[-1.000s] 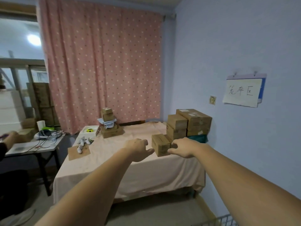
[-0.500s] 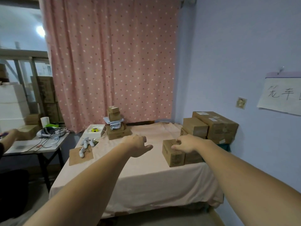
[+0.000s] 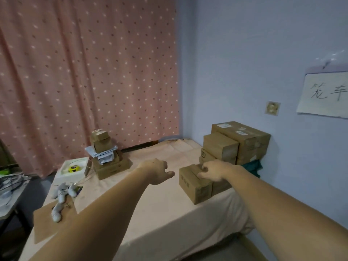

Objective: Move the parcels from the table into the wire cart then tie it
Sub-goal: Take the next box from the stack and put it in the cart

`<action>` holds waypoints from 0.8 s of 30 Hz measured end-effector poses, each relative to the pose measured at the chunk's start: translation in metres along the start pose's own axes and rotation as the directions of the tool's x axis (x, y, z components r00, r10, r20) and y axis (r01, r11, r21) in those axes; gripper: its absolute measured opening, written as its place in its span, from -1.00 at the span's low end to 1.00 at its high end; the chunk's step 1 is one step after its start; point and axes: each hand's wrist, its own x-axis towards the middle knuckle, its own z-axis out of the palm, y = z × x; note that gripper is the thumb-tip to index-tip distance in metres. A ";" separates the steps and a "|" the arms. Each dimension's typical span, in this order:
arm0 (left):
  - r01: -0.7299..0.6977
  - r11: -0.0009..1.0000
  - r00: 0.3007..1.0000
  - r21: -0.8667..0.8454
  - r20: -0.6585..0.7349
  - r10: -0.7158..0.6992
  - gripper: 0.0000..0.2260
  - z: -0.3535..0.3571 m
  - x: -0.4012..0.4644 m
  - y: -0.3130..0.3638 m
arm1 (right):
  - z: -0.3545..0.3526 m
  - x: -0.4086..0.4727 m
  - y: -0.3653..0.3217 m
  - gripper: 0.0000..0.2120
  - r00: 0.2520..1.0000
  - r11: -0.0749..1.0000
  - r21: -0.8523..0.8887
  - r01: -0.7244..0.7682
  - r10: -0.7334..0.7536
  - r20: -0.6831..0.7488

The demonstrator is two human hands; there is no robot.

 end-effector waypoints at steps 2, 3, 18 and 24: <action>-0.026 1.000 1.000 -0.010 0.009 0.026 -0.38 0.002 0.035 -0.005 | -0.002 0.027 0.009 -0.34 1.000 0.999 0.020 -0.028 0.028 -0.002; -0.033 0.999 0.999 -0.019 0.010 0.034 -0.38 0.003 0.053 -0.007 | -0.003 0.042 0.014 -0.32 0.999 0.999 0.026 -0.035 0.035 -0.006; -0.206 0.978 0.972 -0.022 0.108 0.208 -0.35 0.072 0.313 -0.005 | 0.018 0.246 0.094 -0.24 0.968 0.968 0.108 -0.227 0.211 0.138; -0.320 0.947 0.924 0.001 0.219 0.313 -0.36 0.120 0.404 -0.010 | 0.060 0.302 0.109 -0.53 0.936 0.920 0.203 -0.335 0.301 0.181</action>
